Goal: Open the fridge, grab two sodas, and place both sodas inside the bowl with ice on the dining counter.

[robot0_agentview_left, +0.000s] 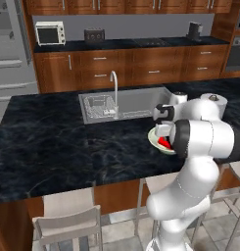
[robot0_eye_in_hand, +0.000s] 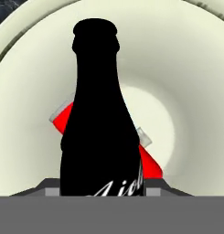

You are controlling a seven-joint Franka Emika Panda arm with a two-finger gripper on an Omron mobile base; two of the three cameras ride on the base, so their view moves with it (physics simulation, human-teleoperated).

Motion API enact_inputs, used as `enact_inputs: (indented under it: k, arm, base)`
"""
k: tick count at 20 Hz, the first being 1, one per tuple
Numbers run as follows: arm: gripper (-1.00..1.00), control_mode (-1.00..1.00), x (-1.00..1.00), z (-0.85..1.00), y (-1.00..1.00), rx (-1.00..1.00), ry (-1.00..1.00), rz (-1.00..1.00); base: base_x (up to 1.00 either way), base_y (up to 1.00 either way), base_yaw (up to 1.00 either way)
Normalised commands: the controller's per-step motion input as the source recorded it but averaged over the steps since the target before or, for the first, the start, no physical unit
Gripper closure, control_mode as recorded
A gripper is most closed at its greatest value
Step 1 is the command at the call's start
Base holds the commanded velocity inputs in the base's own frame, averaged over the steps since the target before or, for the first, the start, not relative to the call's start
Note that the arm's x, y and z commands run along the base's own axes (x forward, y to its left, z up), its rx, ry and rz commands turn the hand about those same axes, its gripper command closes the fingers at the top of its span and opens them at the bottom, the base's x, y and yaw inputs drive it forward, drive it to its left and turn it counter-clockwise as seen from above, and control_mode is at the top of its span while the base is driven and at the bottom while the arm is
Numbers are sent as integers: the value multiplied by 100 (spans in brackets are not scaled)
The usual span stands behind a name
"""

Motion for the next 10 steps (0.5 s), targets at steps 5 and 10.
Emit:
enact_inputs:
  k: [5,10]
  arm:
    - [100,-100,31,-12,0,0,2,1]
    - [100,-100,33,-15,-2,0,2,2]
  base:
    - [0,0,0]
    - [0,0,0]
